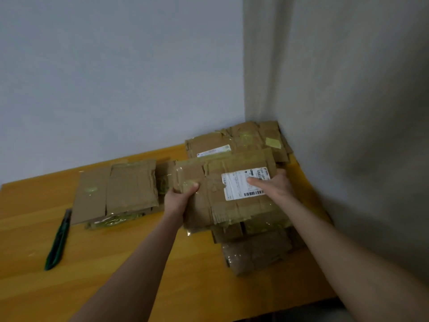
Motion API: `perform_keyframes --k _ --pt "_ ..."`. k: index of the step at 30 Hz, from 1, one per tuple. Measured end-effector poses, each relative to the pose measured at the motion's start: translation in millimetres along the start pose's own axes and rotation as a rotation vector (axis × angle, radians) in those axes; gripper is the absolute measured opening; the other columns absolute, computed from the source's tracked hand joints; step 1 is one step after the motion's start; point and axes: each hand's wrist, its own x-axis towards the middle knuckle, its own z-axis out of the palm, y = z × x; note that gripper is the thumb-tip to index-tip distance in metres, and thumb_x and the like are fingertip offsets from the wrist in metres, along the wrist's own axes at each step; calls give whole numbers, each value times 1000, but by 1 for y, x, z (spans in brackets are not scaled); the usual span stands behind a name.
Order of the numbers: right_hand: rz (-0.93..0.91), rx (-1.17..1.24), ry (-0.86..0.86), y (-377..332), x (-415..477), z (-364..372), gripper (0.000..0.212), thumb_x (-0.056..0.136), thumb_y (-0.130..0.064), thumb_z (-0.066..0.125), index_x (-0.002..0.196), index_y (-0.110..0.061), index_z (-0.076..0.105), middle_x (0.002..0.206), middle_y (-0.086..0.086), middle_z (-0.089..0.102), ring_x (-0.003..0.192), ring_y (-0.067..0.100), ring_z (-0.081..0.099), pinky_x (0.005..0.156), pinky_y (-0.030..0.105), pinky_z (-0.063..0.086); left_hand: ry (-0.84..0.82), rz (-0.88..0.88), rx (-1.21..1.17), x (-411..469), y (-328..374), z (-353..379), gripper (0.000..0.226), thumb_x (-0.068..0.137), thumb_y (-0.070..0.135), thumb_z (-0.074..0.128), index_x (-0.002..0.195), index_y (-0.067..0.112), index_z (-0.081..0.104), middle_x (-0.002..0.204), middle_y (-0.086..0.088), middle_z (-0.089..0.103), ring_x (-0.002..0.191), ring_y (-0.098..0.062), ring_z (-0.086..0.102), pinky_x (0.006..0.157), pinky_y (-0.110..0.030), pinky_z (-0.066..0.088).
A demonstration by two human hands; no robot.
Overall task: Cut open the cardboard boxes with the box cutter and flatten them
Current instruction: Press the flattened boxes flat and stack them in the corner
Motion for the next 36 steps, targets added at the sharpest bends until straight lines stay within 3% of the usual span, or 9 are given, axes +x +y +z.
perform_keyframes --k 3,6,11,15,24,29,31,33,36 --pt "-53 55 -82 -21 -9 -1 114 57 -55 86 145 -15 25 139 8 51 123 32 52 101 49 45 46 80 26 -4 16 -13 66 79 37 77 130 5 48 116 -9 57 97 -24 53 87 -38 46" --pt "-103 4 -151 -36 -25 12 113 65 -47 84 149 -11 18 149 11 39 135 33 39 107 48 36 85 49 39 -10 19 -35 70 79 43 76 130 6 46 112 -8 55 98 -25 52 92 -43 47" --pt "-121 -20 -213 -39 -55 58 100 71 -42 82 147 -11 24 145 10 44 132 33 44 105 48 40 180 -2 34 -18 -12 -90 66 78 35 79 127 4 49 121 -12 58 98 -27 53 90 -42 47" --pt "-119 73 -255 -48 -78 106 86 75 -35 80 142 -12 32 135 7 54 123 31 53 104 47 43 287 25 64 -13 -18 -135 72 79 39 78 132 5 45 130 -14 55 115 -33 53 99 -46 46" --pt "-171 132 -193 -124 -89 232 96 70 -49 80 146 -15 30 137 6 54 122 30 54 100 50 47 362 173 313 79 27 -249 74 84 48 69 140 11 37 136 -11 52 122 -34 52 98 -45 44" --pt "-162 63 -136 -153 -69 289 96 80 -43 75 152 -15 19 147 10 43 132 32 44 107 47 40 371 173 557 145 34 -277 77 87 52 62 145 14 30 144 -16 42 128 -38 45 103 -52 41" --pt "-146 -25 -115 -152 -63 310 98 81 -44 72 153 -15 12 151 12 36 135 35 39 107 48 38 323 248 820 155 24 -274 72 90 50 58 149 24 27 153 -15 29 138 -37 33 108 -55 36" --pt "-136 -149 -73 -147 -58 324 97 82 -50 69 153 -17 10 153 13 31 137 37 35 107 50 38 160 379 1087 161 12 -262 69 91 51 55 151 35 25 161 -6 13 147 -32 15 115 -55 25" --pt "-131 -299 -35 -144 -55 335 92 85 -56 60 153 -19 12 152 14 31 135 38 37 105 52 40 -62 395 1269 167 0 -244 70 91 59 51 151 44 18 163 -5 -3 149 -34 -5 118 -56 8"
